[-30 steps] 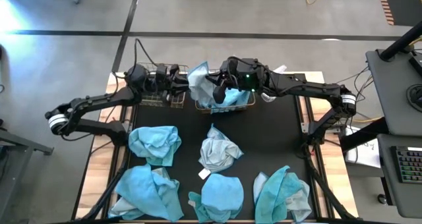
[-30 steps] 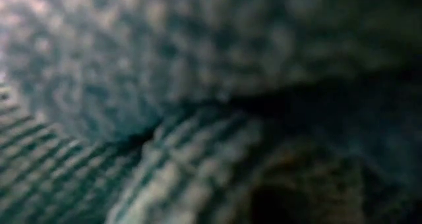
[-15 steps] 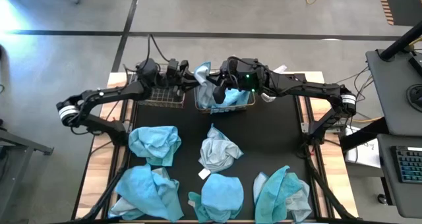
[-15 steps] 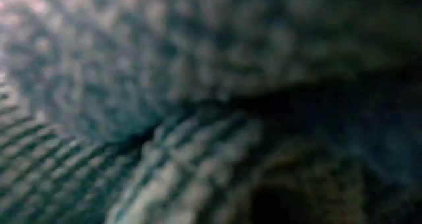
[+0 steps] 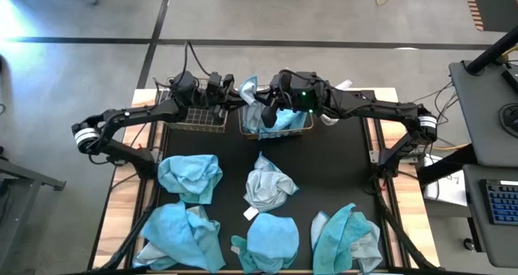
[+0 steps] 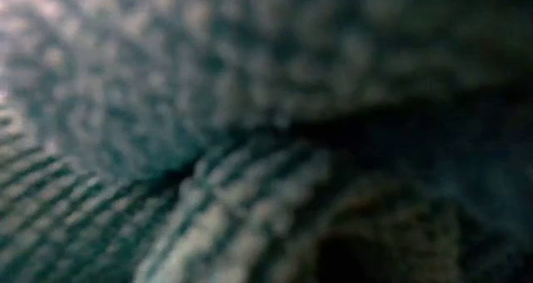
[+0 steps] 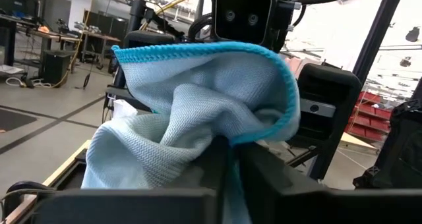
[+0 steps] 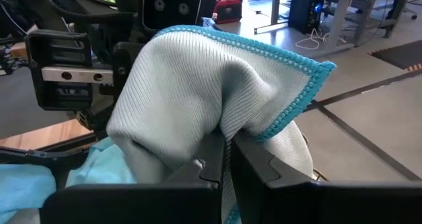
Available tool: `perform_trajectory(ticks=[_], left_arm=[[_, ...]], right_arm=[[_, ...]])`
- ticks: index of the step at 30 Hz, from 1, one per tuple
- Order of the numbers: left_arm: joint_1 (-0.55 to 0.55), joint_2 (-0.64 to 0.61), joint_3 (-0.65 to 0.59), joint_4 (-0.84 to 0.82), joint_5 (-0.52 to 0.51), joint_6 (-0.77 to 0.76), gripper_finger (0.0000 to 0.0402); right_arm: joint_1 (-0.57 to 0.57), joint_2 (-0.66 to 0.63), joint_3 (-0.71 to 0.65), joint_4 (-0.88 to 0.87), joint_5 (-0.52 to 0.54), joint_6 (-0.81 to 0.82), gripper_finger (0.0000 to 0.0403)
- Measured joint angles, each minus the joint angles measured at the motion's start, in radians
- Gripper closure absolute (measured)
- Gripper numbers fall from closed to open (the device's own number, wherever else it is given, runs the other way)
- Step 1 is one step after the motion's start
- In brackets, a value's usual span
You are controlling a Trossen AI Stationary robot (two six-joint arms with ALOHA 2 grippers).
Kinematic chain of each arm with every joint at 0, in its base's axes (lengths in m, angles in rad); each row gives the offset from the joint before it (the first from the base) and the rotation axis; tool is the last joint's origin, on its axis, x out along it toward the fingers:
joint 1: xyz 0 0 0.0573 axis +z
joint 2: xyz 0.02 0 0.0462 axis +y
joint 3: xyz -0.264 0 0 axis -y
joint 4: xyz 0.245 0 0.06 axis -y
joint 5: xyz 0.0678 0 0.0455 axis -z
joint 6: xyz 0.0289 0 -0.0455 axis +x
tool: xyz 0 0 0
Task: Sort microfiber towel by color & place in baskets
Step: Put the light-blue microfiber towel into the left wire basket
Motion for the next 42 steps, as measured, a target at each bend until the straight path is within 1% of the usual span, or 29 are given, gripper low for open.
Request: perform_trajectory(ticks=[1, 7, 16, 22, 31, 33, 35, 42], left_arm=[[0.000, 0.000, 0.000, 0.000, 0.000, 0.000, 0.0393], [0.000, 0.000, 0.000, 0.000, -0.001, 0.000, 0.0400], [0.003, -0.020, 0.000, 0.000, 0.000, -0.021, 0.0401], [0.003, -0.020, 0.000, -0.021, 0.000, -0.022, 0.0401], [0.003, -0.021, 0.000, -0.026, 0.001, -0.019, 0.0401], [0.003, -0.021, 0.000, -0.025, 0.006, -0.019, 0.0402], [0.003, -0.021, 0.000, -0.025, 0.013, -0.019, 0.0402], [0.003, -0.022, -0.001, -0.025, 0.012, -0.019, 0.0402]], right_arm=[[0.000, 0.000, 0.000, 0.000, 0.000, 0.000, 0.0390], [0.000, 0.000, 0.000, 0.000, 0.000, -0.002, 0.0390], [-0.002, 0.000, 0.000, -0.056, 0.003, -0.009, 0.0390], [-0.002, 0.000, 0.000, -0.057, 0.003, -0.057, 0.0390], [-0.002, -0.004, 0.000, -0.063, 0.003, -0.075, 0.0388], [-0.002, -0.007, 0.000, -0.069, 0.002, -0.097, 0.0380], [-0.002, -0.011, 0.000, -0.088, 0.002, -0.101, 0.0363], [-0.002, -0.024, 0.000, -0.140, 0.003, -0.100, 0.0281]])
